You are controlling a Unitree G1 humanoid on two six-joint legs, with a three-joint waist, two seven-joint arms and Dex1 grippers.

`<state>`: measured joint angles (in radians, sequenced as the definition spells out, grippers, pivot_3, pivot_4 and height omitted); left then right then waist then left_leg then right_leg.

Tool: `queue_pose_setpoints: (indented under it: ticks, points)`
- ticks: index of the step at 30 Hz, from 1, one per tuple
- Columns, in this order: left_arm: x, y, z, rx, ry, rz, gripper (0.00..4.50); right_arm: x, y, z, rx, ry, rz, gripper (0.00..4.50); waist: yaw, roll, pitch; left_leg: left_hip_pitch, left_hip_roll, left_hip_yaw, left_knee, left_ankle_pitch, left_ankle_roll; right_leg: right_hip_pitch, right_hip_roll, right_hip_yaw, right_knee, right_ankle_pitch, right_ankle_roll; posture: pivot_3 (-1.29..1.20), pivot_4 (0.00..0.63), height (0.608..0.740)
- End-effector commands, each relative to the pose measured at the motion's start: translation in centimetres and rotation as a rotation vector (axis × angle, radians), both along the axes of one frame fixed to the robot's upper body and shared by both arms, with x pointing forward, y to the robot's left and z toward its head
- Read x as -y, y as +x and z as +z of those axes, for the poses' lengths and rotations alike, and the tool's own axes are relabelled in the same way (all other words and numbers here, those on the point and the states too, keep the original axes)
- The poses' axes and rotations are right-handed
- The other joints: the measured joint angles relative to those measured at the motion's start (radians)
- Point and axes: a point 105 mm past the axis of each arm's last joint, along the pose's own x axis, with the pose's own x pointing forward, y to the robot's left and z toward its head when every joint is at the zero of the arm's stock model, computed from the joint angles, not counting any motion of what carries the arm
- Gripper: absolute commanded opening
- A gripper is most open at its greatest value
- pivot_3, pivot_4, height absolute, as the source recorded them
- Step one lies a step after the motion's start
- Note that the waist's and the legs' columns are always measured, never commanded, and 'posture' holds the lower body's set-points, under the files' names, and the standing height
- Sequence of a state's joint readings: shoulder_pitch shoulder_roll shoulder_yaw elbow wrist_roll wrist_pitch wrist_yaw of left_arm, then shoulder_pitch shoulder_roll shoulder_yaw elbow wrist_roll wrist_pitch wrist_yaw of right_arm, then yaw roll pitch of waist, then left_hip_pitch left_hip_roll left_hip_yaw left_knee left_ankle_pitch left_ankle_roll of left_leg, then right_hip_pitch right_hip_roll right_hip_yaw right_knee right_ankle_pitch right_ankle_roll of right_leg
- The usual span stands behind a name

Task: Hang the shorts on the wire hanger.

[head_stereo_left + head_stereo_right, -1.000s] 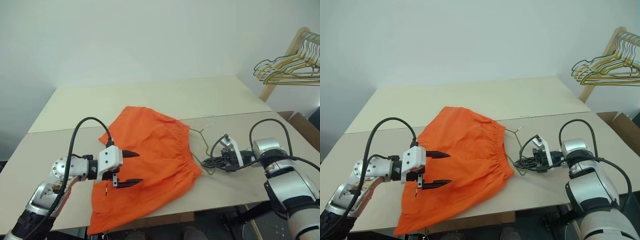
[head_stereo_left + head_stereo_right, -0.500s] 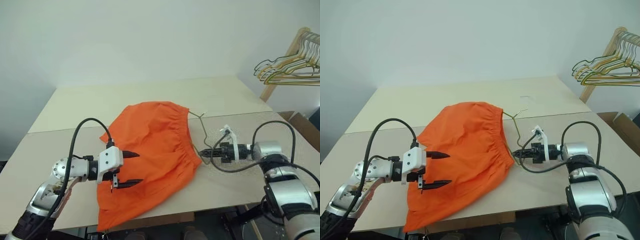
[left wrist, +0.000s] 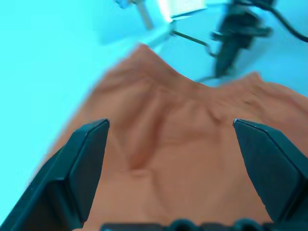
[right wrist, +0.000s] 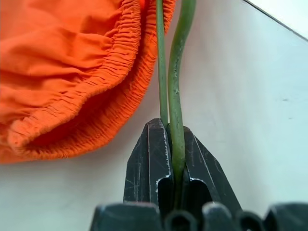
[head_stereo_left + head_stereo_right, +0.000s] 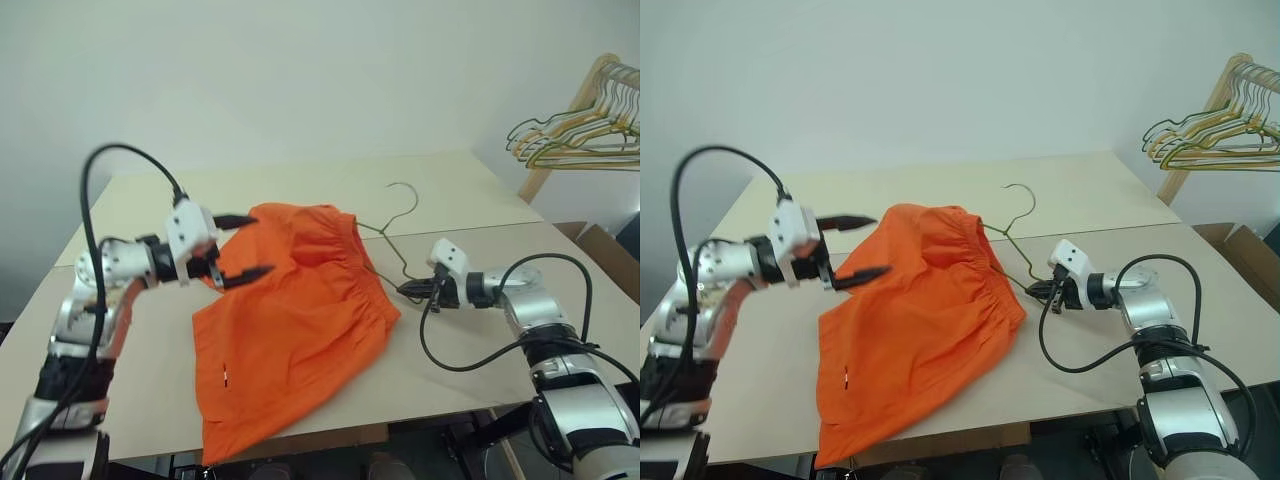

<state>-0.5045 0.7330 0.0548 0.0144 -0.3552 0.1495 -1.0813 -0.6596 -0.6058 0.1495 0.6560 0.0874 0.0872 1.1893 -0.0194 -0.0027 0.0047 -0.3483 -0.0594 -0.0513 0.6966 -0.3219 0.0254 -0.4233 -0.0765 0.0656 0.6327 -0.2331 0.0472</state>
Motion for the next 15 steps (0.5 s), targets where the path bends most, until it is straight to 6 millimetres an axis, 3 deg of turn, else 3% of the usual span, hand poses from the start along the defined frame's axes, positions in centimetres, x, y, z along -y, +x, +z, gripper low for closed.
queue_pose_setpoints:
  ticks: [1, 7, 15]
  points:
    - [-0.6, 1.2, 2.6, 0.069, 0.009, -0.027, 4.48, -1.5, 0.2, 2.5, 0.152, -0.053, 0.099, 0.00, -0.003, 0.000, 0.000, 0.000, 0.000, 0.000, 0.000, 0.000, 0.000, 0.000, 0.000, 0.000, 0.000, 0.000, 0.000, 0.01, 0.000, 0.740]
    - [-0.5, 2.2, 3.2, 0.015, 0.106, -0.186, 4.48, -3.4, 0.0, 3.8, 0.173, -0.055, 0.152, 0.00, -0.015, 0.000, 0.000, 0.000, 0.000, 0.000, 0.001, 0.000, 0.000, 0.000, 0.001, 0.000, 0.001, 0.000, 0.000, 0.01, 0.000, 0.740]
    - [0.7, 3.0, 2.8, -0.046, 0.243, -0.339, 4.48, -4.4, -0.7, 4.5, 0.218, -0.163, 0.241, 0.00, -0.026, -0.001, 0.001, -0.001, 0.000, 0.000, 0.004, 0.000, 0.001, 0.000, 0.001, -0.001, 0.005, 0.000, 0.000, 0.00, 0.000, 0.740]
